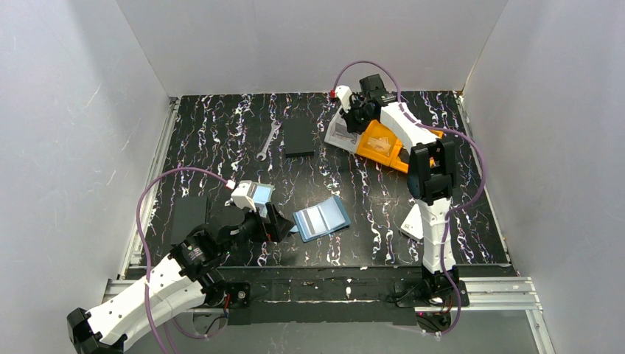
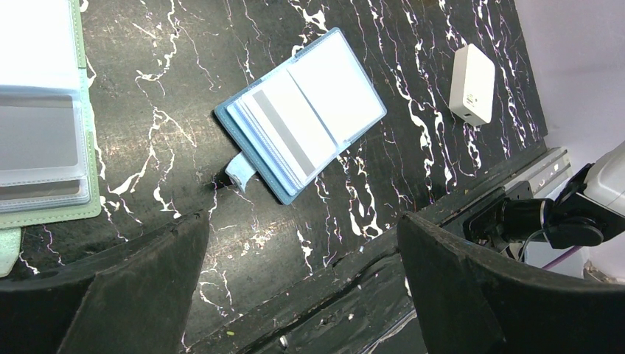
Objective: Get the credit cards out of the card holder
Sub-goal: Place the credit card in the storage box.
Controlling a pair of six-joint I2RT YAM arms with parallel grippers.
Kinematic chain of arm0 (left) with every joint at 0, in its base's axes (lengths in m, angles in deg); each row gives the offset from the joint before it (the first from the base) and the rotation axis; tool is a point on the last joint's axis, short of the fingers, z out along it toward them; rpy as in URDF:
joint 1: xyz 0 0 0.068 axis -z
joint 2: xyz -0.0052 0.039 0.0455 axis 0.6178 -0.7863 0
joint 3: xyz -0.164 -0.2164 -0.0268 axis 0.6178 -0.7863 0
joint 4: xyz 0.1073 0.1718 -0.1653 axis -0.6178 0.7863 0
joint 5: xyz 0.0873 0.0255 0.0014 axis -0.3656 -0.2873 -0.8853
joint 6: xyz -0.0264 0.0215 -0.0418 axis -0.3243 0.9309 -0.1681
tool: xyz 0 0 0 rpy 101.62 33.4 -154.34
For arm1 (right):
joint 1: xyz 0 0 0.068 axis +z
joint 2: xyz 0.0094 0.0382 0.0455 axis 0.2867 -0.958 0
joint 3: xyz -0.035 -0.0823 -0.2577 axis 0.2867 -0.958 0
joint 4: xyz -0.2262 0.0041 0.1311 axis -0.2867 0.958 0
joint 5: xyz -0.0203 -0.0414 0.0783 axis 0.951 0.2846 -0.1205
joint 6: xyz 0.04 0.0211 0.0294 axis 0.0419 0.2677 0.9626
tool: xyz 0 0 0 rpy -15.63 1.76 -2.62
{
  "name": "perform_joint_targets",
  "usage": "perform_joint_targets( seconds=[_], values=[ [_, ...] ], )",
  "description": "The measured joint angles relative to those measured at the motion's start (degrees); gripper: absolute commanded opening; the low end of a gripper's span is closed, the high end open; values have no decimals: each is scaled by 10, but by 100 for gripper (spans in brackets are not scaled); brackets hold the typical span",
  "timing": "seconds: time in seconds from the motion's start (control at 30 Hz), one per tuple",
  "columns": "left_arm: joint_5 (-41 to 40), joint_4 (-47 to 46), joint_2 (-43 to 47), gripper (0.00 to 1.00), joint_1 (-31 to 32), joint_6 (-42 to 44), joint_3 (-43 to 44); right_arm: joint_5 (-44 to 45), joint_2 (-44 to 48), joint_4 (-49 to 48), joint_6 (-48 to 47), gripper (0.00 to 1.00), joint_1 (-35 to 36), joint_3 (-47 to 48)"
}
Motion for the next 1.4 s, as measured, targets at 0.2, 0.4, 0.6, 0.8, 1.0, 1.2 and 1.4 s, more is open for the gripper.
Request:
perform_joint_targets(
  seconds=[0.2,0.4,0.6,0.8,1.0,1.2,1.4],
  values=[
    [0,0,-1,98,0,2,0,-8,-5,0,4,1,0,0],
    [0,1,0,98,0,2,0,-14,-10,0,9,2,0,3],
    [0,1,-2,98,0,2,0,-14,-11,-1,17,27,0,5],
    [0,2,-7,98,0,4,0,46,-15,-21,23,37,0,14],
    [0,2,-8,98,0,4,0,118,-13,-53,39,41,-10,26],
    [13,-20,-32,98,0,-5,0,58,29,-34,43,49,-24,4],
    [46,-57,-81,96,0,-37,0,-113,226,-27,48,48,-24,-189]
  ],
)
